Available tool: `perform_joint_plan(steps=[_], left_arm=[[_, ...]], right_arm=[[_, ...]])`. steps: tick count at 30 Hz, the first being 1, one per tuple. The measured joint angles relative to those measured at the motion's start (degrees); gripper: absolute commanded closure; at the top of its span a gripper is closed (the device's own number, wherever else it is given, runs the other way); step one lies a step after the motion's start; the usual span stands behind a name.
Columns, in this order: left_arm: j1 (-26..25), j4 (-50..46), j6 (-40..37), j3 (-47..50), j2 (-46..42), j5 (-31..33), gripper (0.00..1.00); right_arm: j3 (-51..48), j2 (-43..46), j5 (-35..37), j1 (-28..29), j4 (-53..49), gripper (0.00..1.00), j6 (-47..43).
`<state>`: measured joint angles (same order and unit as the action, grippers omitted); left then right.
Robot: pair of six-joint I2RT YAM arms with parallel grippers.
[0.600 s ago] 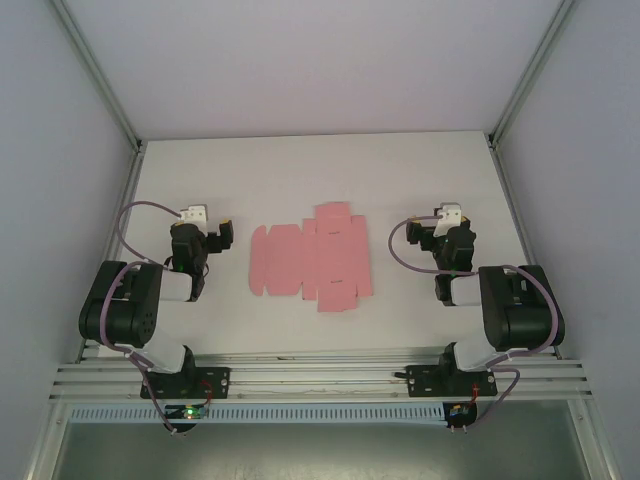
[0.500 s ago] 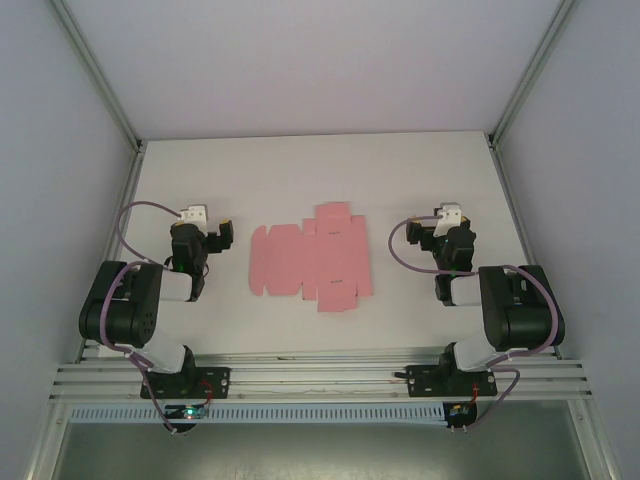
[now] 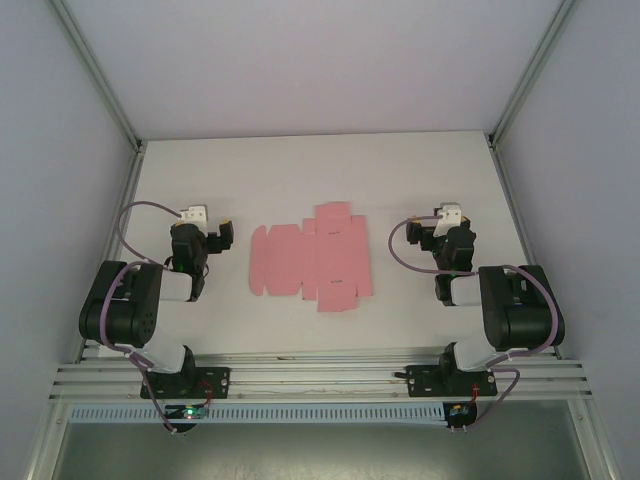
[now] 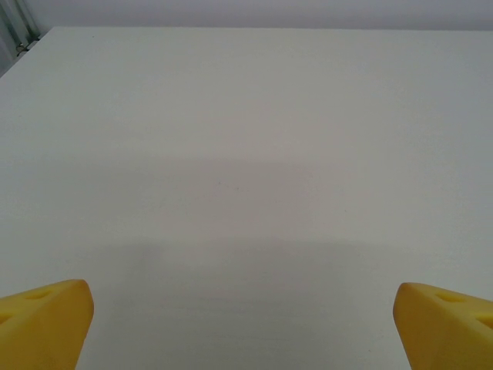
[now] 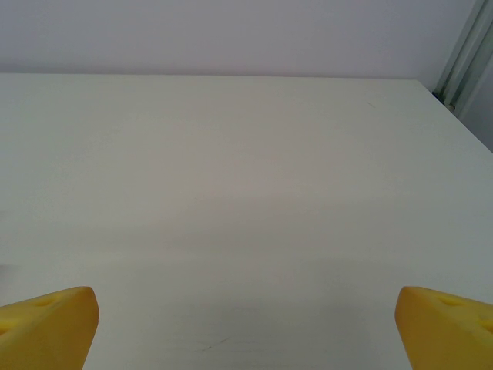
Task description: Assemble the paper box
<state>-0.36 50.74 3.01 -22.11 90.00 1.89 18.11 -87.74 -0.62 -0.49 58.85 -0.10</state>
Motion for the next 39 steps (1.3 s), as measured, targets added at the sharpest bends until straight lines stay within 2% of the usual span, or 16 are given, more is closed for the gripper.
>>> perform_joint_plan(steps=[12,15,19,24,28,34,39], left_arm=[[0.0,-1.4,0.0,-0.2,-0.3,0.0,0.0],[0.0,-7.5,0.0,-1.5,-4.3,0.3,0.0],[0.0,-18.4,1.7,-5.5,-13.9,-0.3,0.0],[0.0,-33.3,9.3,-14.0,-22.3,-5.0,0.0],[-0.2,-42.6,16.3,-15.2,-24.7,-9.9,0.0],[-4.1,-53.3,23.1,-15.2,-23.3,-15.6,0.0],[-7.5,-56.4,25.3,-15.3,-20.5,-17.1,0.0]], right_arm=[[0.0,0.0,0.0,0.0,0.0,0.02,0.0],[0.1,1.9,-0.1,0.0,-2.6,0.02,0.0],[2.8,11.1,2.0,1.6,-13.3,0.02,0.2],[15.4,22.9,4.1,7.4,-35.4,0.03,5.5],[22.4,26.9,1.1,14.8,-48.5,0.11,12.1],[23.5,20.6,-5.9,25.3,-57.5,0.26,20.7],[23.5,11.6,-9.4,28.2,-58.2,0.32,24.8]])
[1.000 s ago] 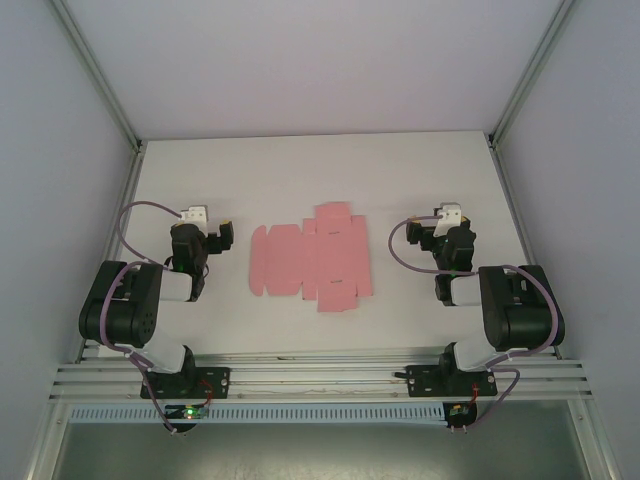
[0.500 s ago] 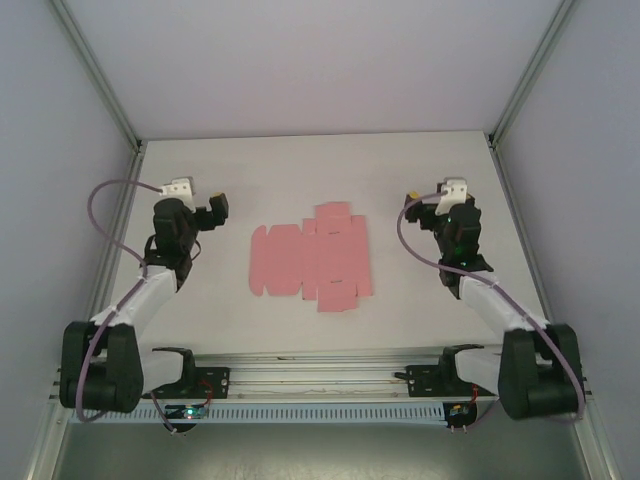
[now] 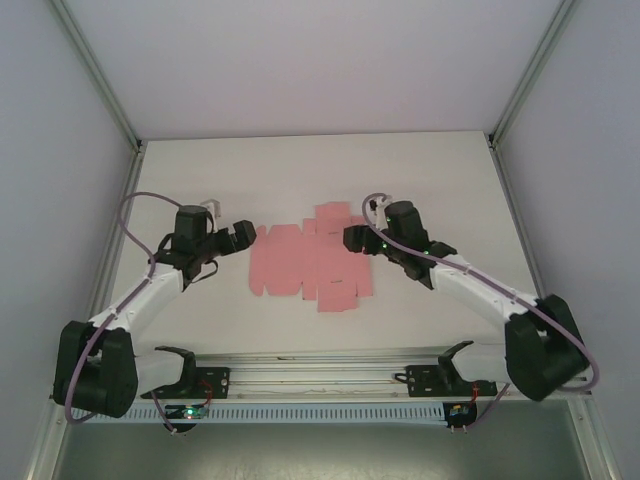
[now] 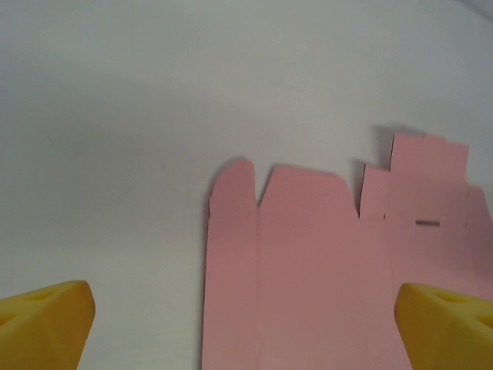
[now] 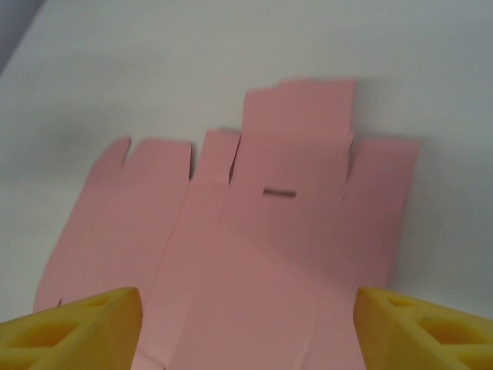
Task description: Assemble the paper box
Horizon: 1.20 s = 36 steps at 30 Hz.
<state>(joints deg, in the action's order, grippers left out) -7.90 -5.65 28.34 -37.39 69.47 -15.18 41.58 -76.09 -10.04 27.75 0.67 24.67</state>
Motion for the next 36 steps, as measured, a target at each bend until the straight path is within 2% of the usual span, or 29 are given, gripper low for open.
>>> perform_joint_plan(steps=[6,11,21,32,36], left_arm=[[0.0,-0.7,1.1,0.0,3.6,-1.7,0.0],[0.0,-0.7,1.2,0.0,4.6,-4.3,0.0],[0.0,2.3,1.8,1.4,5.1,-10.6,0.0],[0.0,10.1,4.4,3.9,12.2,-17.3,0.0],[0.0,13.4,5.8,4.0,14.5,-19.7,0.05]], right_arm=[[0.0,-11.6,-3.2,0.4,1.7,0.4,3.8],[-0.1,-17.4,-4.6,-0.6,2.8,0.43,5.5],[-3.5,-17.8,-6.5,-2.7,10.9,0.43,7.0],[-5.8,-17.8,-8.1,-3.7,16.1,0.43,7.1],[-6.3,-17.8,-9.0,-4.3,17.1,0.43,7.1]])
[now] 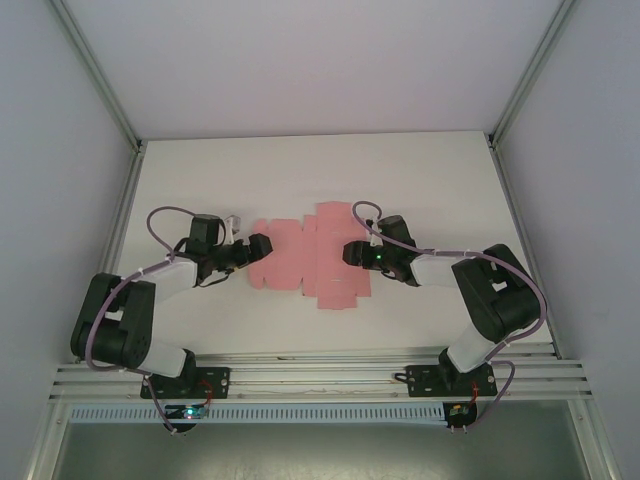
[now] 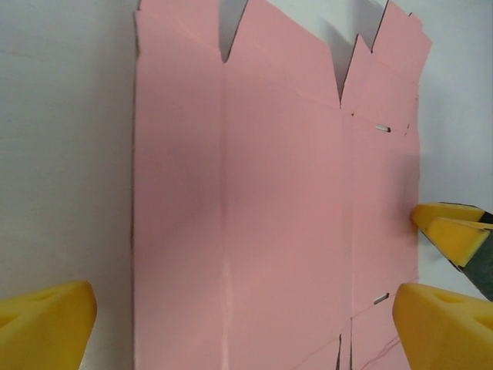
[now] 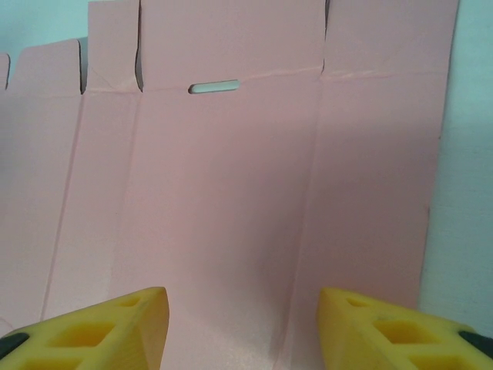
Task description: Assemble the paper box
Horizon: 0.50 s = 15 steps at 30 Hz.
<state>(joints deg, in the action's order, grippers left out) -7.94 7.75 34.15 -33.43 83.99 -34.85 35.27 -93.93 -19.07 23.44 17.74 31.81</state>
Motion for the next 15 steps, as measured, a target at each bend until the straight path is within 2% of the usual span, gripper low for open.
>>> perform_joint_plan(steps=[4,6,10,15], left_arm=[[-0.6,3.6,1.6,0.3,1.9,-2.7,0.13],[-1.0,5.2,2.1,0.3,2.4,-3.7,0.21],[-1.1,7.9,3.6,0.5,2.6,-4.5,0.5],[-1.6,10.6,4.5,1.5,1.6,-5.7,0.93]], right_arm=[[-0.4,-0.1,-0.4,-0.2,1.1,0.43,0.0],[-0.7,-0.2,-0.8,-0.5,1.7,0.43,0.0],[-1.3,-0.1,-1.2,-0.8,2.8,0.43,0.0],[-1.8,-0.1,-1.7,-0.9,4.0,0.43,0.0]])
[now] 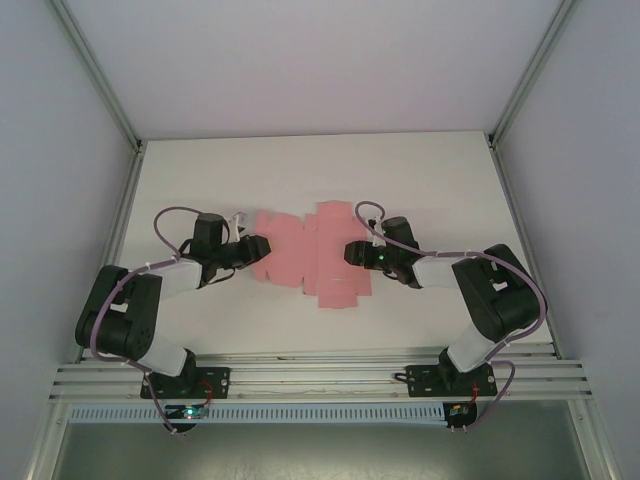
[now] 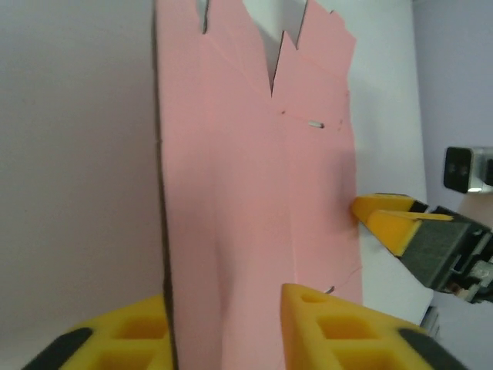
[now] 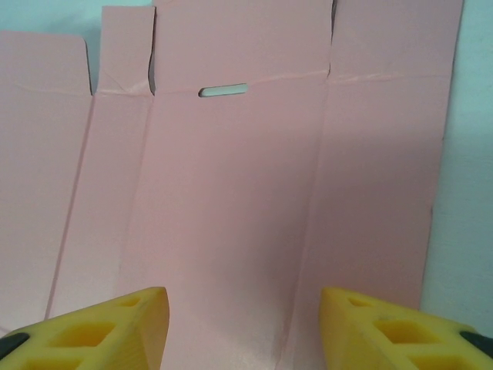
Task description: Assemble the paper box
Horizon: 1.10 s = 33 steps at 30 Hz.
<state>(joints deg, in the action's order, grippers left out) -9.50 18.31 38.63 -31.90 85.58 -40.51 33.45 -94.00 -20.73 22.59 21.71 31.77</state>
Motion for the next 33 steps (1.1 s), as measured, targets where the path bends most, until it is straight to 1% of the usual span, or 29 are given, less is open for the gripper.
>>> perform_joint_plan(steps=[1,3,7,10,13,14,18,21,23,26,30,33], left_arm=[[0.0,0.1,0.0,0.1,-0.8,0.1,1.0],[-0.3,-0.1,-0.3,0.2,-2.8,0.4,1.0],[-1.0,-1.2,-1.3,0.2,-8.0,0.2,1.0],[-1.4,-1.2,-2.4,0.2,-12.5,0.3,1.0],[-2.2,-1.6,-3.5,0.2,-18.2,0.5,1.0],[-2.5,-1.7,-3.7,0.2,-20.2,0.5,1.0],[-3.6,-2.4,-4.0,0.2,-29.1,0.9,1.0],[-4.0,-2.5,-3.9,0.2,-34.4,1.1,1.0],[-4.2,-2.5,-3.8,0.2,-37.2,1.0,1.0],[-4.6,-2.5,-3.4,0.2,-39.4,0.3,1.0],[-5.3,-2.5,-2.9,0.1,-40.4,-0.5,1.0],[-5.9,-2.5,-2.3,0.1,-40.4,-1.1,1.0]], right_arm=[[-0.1,0.1,-0.2,-0.1,0.0,0.43,0.0],[-0.2,0.5,-1.0,-0.5,-0.3,0.41,-0.1],[-0.1,4.9,-2.5,-1.6,-5.0,0.34,-0.9],[1.2,12.0,-2.9,-2.3,-10.8,0.3,-2.7],[3.2,20.6,-3.8,-2.9,-13.7,0.22,-4.3],[3.7,23.5,-4.3,-3.2,-14.0,0.19,-4.7],[3.9,33.9,-6.0,-6.0,-14.5,0.11,-5.2],[3.1,38.3,-8.6,-9.4,-14.4,0.06,-4.7],[1.8,39.5,-11.2,-11.8,-13.7,0.06,-4.1],[-0.8,38.6,-16.1,-14.4,-11.0,0.06,-2.6],[-2.5,34.9,-22.1,-15.0,-7.2,0.08,-1.2],[-2.5,32.6,-25.0,-15.0,-4.3,0.1,-0.6]])
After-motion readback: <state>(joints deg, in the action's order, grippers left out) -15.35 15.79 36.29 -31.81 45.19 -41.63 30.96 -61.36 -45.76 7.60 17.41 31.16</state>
